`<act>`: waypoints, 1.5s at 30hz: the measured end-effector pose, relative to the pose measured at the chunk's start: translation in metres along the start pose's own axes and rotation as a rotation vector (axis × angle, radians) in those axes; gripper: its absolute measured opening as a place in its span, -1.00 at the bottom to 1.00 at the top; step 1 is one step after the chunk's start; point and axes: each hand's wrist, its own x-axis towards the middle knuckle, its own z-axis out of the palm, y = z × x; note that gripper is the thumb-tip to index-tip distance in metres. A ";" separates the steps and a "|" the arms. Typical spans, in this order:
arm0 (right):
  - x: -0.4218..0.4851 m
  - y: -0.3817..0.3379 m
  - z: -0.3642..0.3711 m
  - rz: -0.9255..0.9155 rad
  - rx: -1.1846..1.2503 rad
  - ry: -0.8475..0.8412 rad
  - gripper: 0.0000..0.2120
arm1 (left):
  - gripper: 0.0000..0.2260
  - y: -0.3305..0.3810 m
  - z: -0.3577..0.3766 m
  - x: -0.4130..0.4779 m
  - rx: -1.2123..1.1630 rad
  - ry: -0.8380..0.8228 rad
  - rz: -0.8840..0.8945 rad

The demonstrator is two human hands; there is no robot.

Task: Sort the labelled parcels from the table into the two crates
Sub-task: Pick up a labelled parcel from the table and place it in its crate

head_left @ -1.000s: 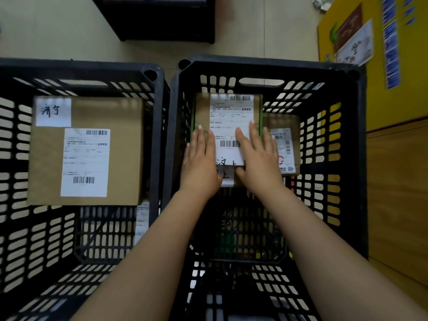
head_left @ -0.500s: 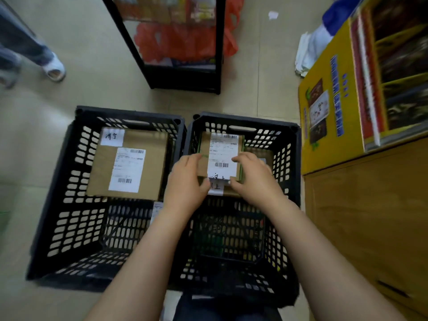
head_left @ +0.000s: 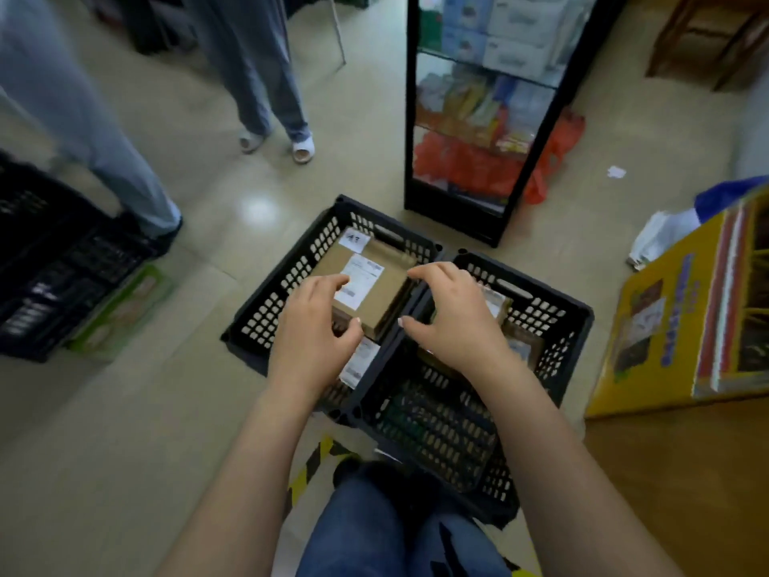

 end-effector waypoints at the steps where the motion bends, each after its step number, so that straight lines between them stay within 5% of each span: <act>1: -0.001 -0.016 0.000 -0.045 0.002 -0.001 -0.47 | -0.56 -0.005 -0.015 -0.009 0.016 0.045 -0.022; 13: -0.037 -0.240 0.075 -0.593 -0.006 -0.156 -0.45 | -0.61 -0.095 -0.177 -0.175 0.139 0.444 -0.385; 29: -0.254 -0.563 0.285 -1.208 0.017 -0.479 -0.49 | -0.56 -0.239 -0.361 -0.521 0.367 0.748 -0.927; 45: -0.312 -0.779 0.438 -1.566 0.092 -0.756 -0.45 | -0.54 -0.365 -0.461 -0.628 0.432 0.996 -1.358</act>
